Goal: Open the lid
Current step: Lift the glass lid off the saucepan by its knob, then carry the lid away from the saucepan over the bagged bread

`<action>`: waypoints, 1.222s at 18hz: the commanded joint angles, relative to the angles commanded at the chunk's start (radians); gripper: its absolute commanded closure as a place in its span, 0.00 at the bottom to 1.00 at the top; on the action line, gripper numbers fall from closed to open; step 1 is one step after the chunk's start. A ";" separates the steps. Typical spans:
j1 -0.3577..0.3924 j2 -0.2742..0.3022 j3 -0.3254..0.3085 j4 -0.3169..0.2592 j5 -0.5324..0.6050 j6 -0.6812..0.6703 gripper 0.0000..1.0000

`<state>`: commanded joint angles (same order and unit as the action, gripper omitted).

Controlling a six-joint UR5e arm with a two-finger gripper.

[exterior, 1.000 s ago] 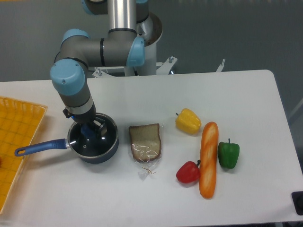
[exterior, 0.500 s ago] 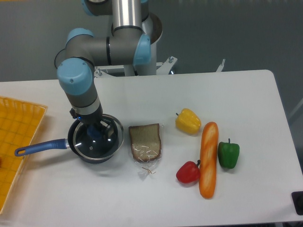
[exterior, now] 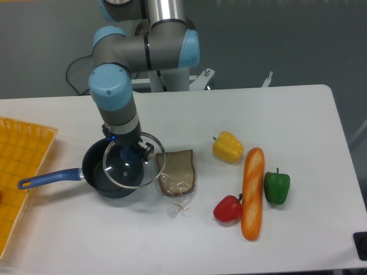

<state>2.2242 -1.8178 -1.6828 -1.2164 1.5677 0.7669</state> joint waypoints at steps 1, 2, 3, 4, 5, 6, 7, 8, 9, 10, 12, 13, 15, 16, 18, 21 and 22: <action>0.011 0.000 0.002 -0.005 0.000 0.009 0.52; 0.021 0.000 0.008 -0.009 -0.002 0.024 0.52; 0.031 0.000 0.018 -0.020 -0.003 0.037 0.53; 0.037 -0.002 0.029 -0.031 -0.005 0.043 0.53; 0.044 -0.003 0.041 -0.041 -0.006 0.051 0.53; 0.060 -0.003 0.051 -0.049 -0.008 0.064 0.53; 0.072 -0.005 0.058 -0.055 -0.011 0.083 0.52; 0.083 -0.005 0.063 -0.058 -0.012 0.100 0.52; 0.094 -0.005 0.066 -0.063 -0.012 0.115 0.52; 0.107 -0.005 0.068 -0.064 -0.012 0.130 0.52; 0.130 -0.005 0.069 -0.086 -0.009 0.172 0.52; 0.143 -0.005 0.072 -0.101 -0.008 0.195 0.53; 0.158 -0.005 0.087 -0.120 -0.006 0.222 0.53; 0.167 -0.006 0.091 -0.123 -0.006 0.233 0.53; 0.186 -0.006 0.094 -0.126 -0.006 0.256 0.53; 0.195 -0.009 0.094 -0.126 -0.005 0.270 0.53; 0.199 -0.011 0.094 -0.126 -0.005 0.270 0.53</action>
<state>2.4236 -1.8285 -1.5892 -1.3422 1.5631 1.0370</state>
